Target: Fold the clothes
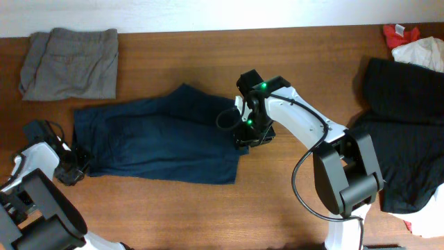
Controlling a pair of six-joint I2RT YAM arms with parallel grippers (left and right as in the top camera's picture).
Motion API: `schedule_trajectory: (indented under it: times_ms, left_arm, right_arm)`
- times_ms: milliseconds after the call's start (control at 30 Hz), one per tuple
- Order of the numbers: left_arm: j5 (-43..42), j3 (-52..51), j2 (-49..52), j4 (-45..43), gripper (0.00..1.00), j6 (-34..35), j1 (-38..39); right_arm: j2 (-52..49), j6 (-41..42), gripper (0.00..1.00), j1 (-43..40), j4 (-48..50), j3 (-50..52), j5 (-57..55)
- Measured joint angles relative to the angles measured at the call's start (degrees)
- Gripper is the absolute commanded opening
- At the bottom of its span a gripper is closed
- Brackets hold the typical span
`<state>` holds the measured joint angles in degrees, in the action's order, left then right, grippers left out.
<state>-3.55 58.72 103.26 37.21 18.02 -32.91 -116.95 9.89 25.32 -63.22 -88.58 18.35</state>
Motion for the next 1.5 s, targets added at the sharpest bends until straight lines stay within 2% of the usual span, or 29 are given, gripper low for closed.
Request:
schedule_trajectory:
  times_ms: [167, 233, 300, 367, 633, 933, 1200, 1267, 1300, 1367, 1500]
  left_arm:
    - [0.02, 0.0, 0.0, 0.0, 0.01, -0.02, 0.0]
    - [0.02, 0.0, 0.0, 0.0, 0.01, 0.0, 0.0]
    - [0.02, 0.0, 0.0, 0.0, 0.01, 0.0, 0.0]
    - [0.02, 0.0, 0.0, 0.04, 0.01, 0.0, 0.0]
    - [2.32, -0.22, -2.71, 5.01, 0.01, 2.21, 0.0]
    - [1.6, -0.55, -27.21, 6.84, 0.01, 4.35, 0.81]
    - [2.08, -0.17, -31.1, 9.57, 0.02, 4.57, 0.74]
    - [2.1, -0.15, -31.02, 10.08, 0.15, 4.57, 0.68]
    - [2.14, -0.15, -30.91, 10.25, 0.19, 4.57, 0.68]
    - [2.8, -0.09, -30.53, 10.1, 0.22, 4.87, 0.59]
    - [5.09, 0.11, -29.55, 9.97, 0.21, 5.4, 0.11]
  right_arm:
    - [0.0, 0.44, 0.45, 2.05, 1.27, 1.4, -0.02]
    - [0.0, 1.22, 0.34, 2.38, 1.42, 1.44, -0.59]
    - [0.0, 1.79, 0.13, 2.38, 1.51, 1.46, -1.25]
    - [0.0, 2.54, 0.04, 2.38, 1.55, 1.49, -1.7]
    - [0.0, 2.84, 0.04, 1.2, 0.02, 1.42, -1.77]
    - [4.94, 2.89, 0.04, -3.58, -6.58, 0.72, 4.13]
    - [9.01, 2.71, 0.04, -3.58, -9.44, 0.61, 4.5]
    - [9.01, 2.73, 0.04, -3.58, -9.92, 0.61, 4.52]
    - [9.01, 2.75, 0.04, -3.54, -10.03, 0.61, 4.55]
    - [9.01, 2.75, 0.04, -3.04, -10.12, 0.61, 4.42]
    - [9.01, 2.71, 0.04, 0.09, -9.11, 0.61, 4.07]
